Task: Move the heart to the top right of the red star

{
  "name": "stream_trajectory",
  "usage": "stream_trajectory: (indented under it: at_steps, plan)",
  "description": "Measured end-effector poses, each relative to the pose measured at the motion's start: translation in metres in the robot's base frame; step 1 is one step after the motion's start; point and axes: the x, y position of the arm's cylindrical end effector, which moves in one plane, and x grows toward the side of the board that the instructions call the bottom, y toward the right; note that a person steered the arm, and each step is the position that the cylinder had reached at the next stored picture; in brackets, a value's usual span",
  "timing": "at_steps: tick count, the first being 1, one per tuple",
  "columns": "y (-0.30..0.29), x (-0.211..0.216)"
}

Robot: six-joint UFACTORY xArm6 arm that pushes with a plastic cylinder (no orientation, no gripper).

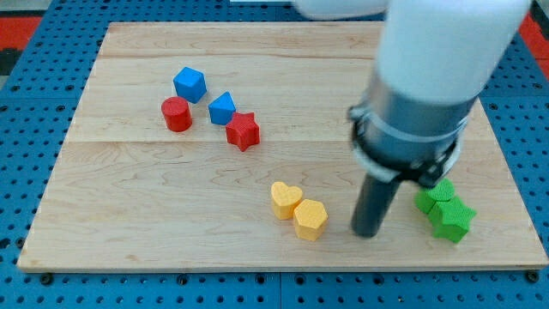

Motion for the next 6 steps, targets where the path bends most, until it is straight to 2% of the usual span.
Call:
stream_trajectory:
  at_steps: [1, 3, 4, 5, 6]
  plan:
    - [-0.07, 0.012]
    - [-0.069, -0.09]
    - [-0.064, -0.119]
    - [-0.009, -0.136]
    - [-0.052, -0.176]
